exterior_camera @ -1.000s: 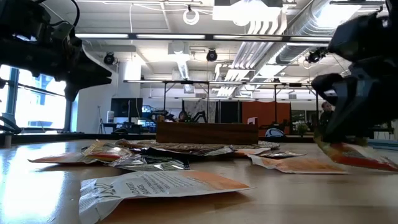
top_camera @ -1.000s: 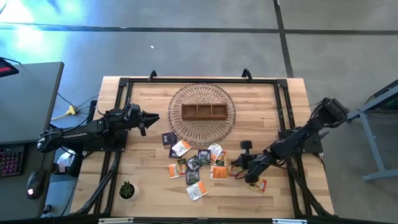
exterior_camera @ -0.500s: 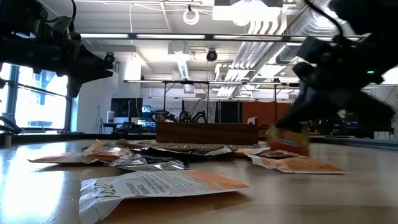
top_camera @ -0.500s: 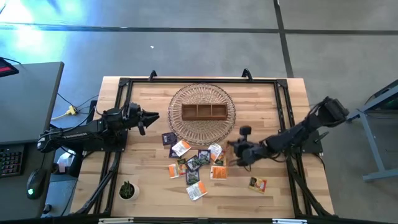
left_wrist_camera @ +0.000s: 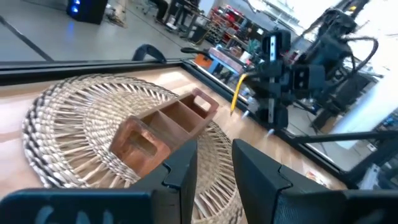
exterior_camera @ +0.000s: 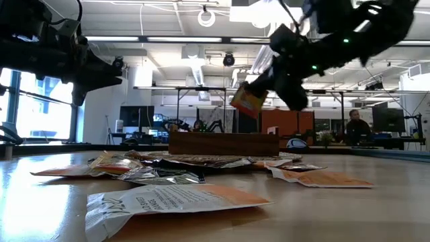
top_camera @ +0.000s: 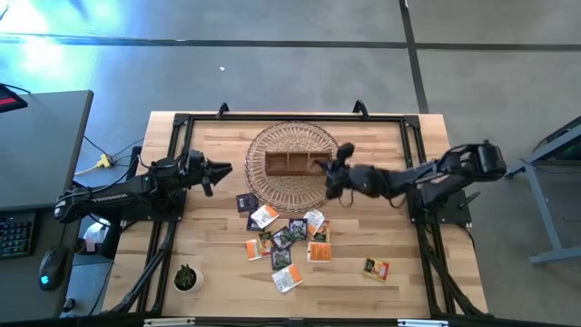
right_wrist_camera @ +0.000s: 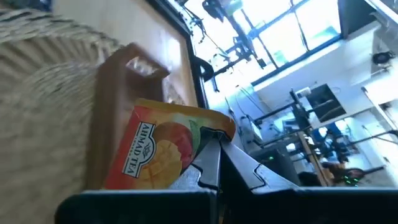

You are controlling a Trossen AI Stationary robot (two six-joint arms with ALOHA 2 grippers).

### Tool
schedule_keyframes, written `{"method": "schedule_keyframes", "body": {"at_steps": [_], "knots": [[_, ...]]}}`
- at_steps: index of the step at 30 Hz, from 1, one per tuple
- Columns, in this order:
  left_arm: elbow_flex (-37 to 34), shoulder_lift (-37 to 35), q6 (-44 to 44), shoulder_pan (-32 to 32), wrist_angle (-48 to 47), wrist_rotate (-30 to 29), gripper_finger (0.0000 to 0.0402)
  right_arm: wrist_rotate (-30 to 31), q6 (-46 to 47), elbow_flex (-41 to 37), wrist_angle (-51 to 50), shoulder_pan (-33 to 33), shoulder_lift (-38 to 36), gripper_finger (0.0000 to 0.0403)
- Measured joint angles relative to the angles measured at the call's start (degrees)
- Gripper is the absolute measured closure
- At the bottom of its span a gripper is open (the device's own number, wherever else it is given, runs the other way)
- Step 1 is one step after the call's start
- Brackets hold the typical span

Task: Pick & Place Tea
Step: Put the orange tea bag into the middle section of the wooden organizer

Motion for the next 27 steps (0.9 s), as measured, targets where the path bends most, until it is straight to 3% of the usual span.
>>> {"method": "schedule_keyframes", "body": {"at_steps": [3,8,12,15,18,27], "knots": [[0.00,-0.01,0.00,0.00,0.00,-2.11,0.0301,-3.96,-3.08,4.91,-2.82,-3.36,2.06,0.0403],[0.00,-0.01,0.00,0.00,0.00,-2.32,0.0301,0.43,-10.48,13.77,-8.93,-5.88,7.37,0.0403],[0.00,-0.01,0.00,0.01,0.14,-2.38,0.0301,-5.94,-9.87,20.38,-12.10,-7.26,12.39,0.0403],[0.00,-0.01,0.00,0.00,-0.14,-2.34,0.0301,-0.55,-11.72,24.05,-15.38,-7.25,16.72,0.0403],[0.00,0.01,0.00,0.00,-0.86,-2.12,0.0301,4.11,-13.17,25.56,-17.82,-7.76,20.09,0.0403],[0.00,0.00,1.53,0.00,-0.70,-2.10,0.0301,3.85,-15.05,24.43,-19.33,-8.65,24.52,0.0403]]}}
